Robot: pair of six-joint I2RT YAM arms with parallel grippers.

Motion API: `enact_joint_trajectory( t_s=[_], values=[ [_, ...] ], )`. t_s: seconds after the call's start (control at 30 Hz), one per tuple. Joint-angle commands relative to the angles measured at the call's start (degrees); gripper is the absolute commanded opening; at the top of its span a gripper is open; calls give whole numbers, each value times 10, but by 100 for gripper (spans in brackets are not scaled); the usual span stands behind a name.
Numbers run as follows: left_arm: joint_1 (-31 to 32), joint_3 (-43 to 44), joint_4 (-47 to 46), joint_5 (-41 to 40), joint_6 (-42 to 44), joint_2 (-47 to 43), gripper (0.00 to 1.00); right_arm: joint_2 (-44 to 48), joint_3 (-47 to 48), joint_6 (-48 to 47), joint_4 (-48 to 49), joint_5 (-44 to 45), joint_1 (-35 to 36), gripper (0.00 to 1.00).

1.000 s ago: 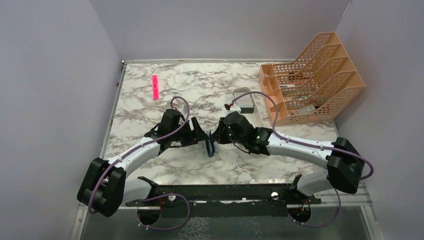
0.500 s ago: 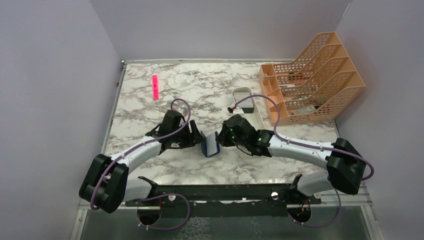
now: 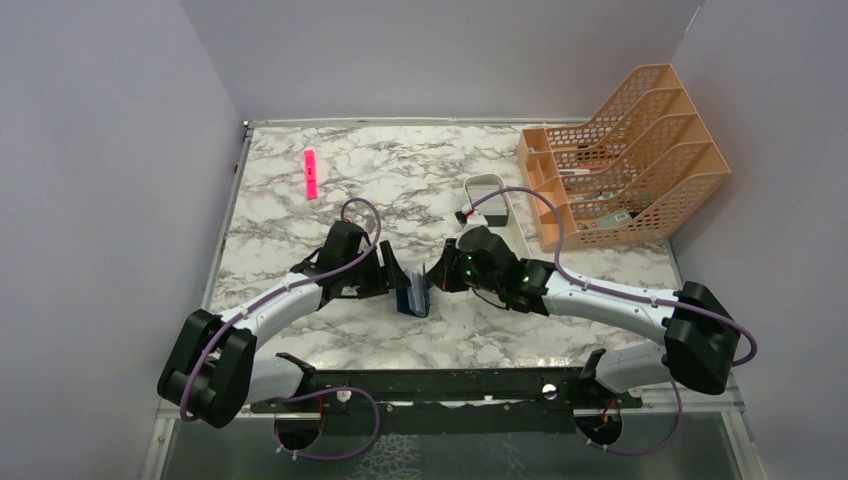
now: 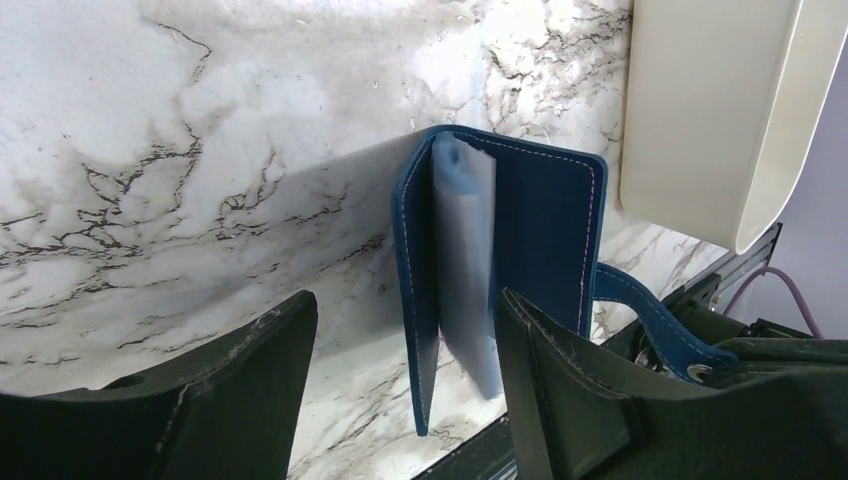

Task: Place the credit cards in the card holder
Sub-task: Open the card holder at the center of the board.

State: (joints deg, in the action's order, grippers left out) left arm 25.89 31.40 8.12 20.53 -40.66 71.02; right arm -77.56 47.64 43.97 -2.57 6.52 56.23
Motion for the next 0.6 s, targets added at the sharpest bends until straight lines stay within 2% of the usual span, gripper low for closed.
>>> enact_joint_trajectory(
  t_s=[0.0,0.2,0.4,0.57],
  values=[
    [0,13,-1,10,0,-18,69,2,12,4,19,-15,-1,1],
    [0,5,-9,9,2,-16,69,-1,1,9,19,-12,-2,1],
    [0,2,-14,12,6,-7,60,10,-12,4,-13,30,-2,1],
    [0,2,-8,-3,11,-4,59,20,-46,5,-27,54,-11,1]
  ],
)
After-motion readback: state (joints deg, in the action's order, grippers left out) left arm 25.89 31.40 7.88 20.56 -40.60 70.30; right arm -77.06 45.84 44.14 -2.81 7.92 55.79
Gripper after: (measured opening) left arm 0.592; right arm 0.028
